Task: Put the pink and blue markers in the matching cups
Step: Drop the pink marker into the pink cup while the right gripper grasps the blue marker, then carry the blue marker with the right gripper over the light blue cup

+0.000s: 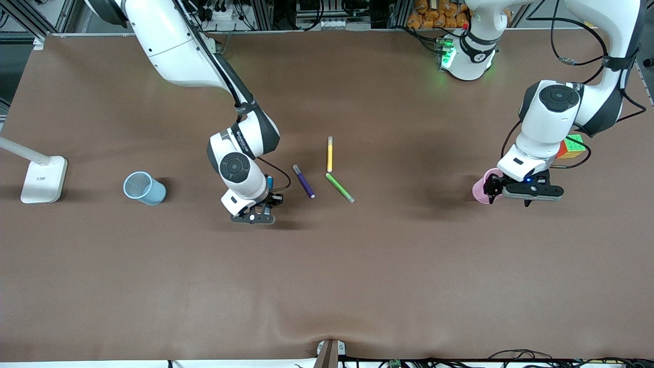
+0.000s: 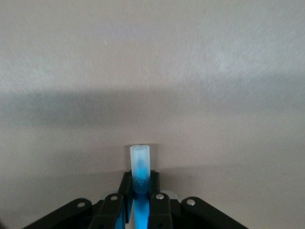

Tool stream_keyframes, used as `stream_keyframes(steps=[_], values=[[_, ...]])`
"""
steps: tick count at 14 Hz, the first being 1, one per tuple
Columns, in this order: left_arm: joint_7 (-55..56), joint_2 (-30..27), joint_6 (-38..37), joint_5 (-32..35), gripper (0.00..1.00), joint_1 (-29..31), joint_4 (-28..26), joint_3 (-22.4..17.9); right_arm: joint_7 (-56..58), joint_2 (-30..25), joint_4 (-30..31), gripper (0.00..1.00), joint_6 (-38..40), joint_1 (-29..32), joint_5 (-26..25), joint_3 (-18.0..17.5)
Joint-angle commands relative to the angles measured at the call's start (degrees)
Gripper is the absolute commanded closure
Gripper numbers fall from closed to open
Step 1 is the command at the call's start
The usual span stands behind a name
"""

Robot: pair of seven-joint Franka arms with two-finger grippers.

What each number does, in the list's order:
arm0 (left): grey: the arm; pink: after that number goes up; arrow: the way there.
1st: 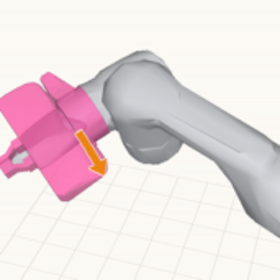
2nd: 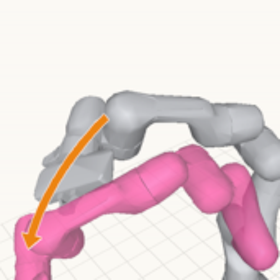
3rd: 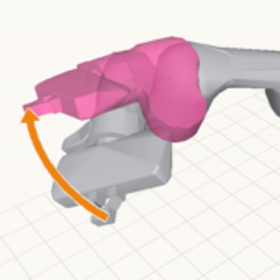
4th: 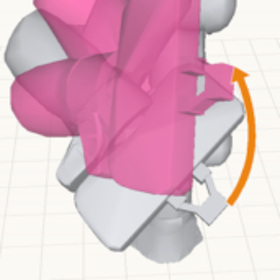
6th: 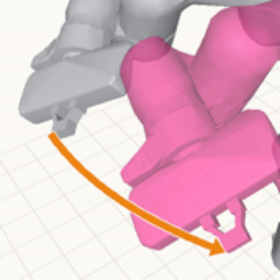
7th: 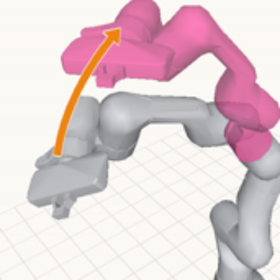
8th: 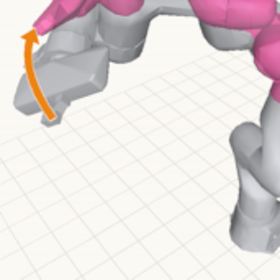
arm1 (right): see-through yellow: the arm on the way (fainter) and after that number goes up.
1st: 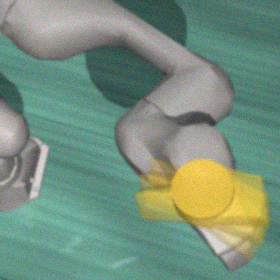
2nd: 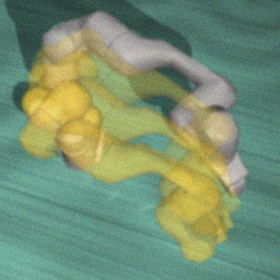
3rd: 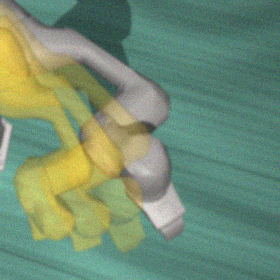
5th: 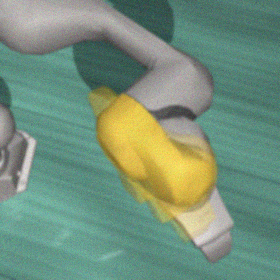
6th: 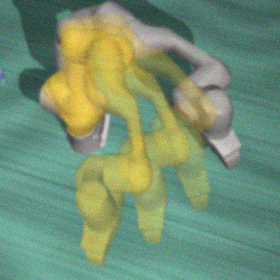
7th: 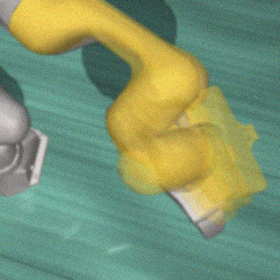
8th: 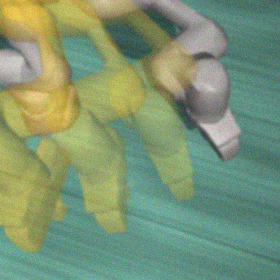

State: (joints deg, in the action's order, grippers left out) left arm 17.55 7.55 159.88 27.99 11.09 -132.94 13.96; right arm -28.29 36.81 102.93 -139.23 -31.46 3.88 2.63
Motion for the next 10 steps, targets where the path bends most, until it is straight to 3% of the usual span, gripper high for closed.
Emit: stream_keyframes(steps=[1, 5, 7, 10], values=[[-0.1, -1.2, -7.4, 1.2, 0.00, 0.6, 3.1, 1.6, 5.2, -5.8, 1.0, 1.00, 2.6, 2.0, -1.1, 0.1], [-0.1, -1.4, -12.6, 0.6, 0.00, 0.6, 6.0, 3.6, 17.9, -12.7, 0.3, 1.00, 11.9, 8.2, -0.1, -0.2], [-0.1, -1.4, -19.6, -1.7, 0.00, 0.6, 9.9, 5.9, 27.4, -16.0, 0.5, 1.00, 15.3, 11.4, 1.0, -0.3], [-0.3, -1.1, -32.6, -8.4, 0.00, 0.4, 18.0, 8.4, 44.7, -20.4, 0.8, 1.00, 20.6, 17.4, 6.7, -0.2]])
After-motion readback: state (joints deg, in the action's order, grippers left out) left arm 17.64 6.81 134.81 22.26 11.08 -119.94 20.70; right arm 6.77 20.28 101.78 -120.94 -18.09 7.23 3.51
